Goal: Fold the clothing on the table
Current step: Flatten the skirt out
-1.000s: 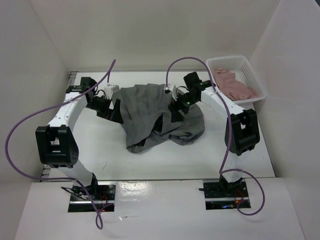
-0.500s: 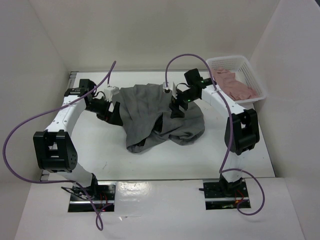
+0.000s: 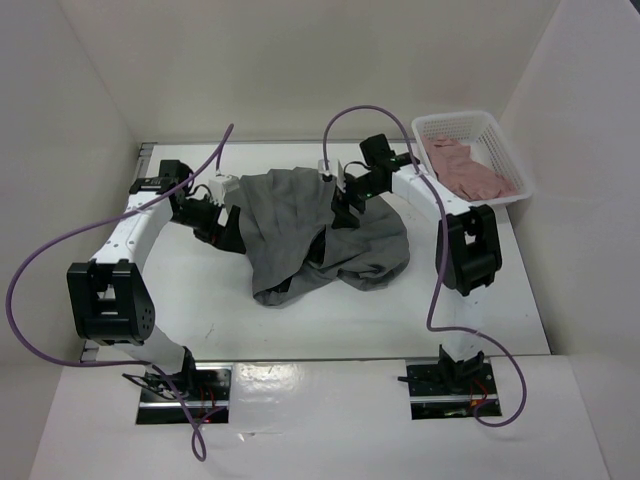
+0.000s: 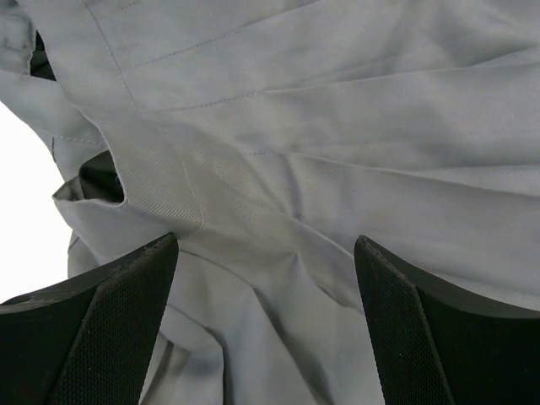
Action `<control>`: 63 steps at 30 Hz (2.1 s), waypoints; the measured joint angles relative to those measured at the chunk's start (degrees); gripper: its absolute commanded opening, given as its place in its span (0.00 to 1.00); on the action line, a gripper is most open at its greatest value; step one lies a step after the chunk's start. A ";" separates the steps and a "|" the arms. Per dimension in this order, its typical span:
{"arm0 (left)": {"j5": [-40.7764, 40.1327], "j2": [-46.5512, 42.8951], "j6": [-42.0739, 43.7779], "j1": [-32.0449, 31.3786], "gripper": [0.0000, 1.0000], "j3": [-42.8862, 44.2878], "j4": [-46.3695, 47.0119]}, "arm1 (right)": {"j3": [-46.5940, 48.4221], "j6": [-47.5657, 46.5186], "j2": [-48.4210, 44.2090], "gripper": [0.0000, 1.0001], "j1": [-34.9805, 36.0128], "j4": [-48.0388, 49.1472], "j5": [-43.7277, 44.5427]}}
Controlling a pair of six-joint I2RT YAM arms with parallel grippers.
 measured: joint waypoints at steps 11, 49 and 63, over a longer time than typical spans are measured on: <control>0.00 0.00 0.48 0.00 1.00 -0.04 0.02 | 0.63 -2.16 0.87 0.89 3.10 0.04 -0.61; 1.73 0.81 1.49 0.00 1.00 -0.37 -0.04 | 26.21 20.39 -16.57 0.00 16.28 -3.23 19.47; 6.88 -5.90 1.38 0.11 1.00 -0.94 1.07 | 45.42 30.32 -8.37 0.00 18.25 -8.83 36.26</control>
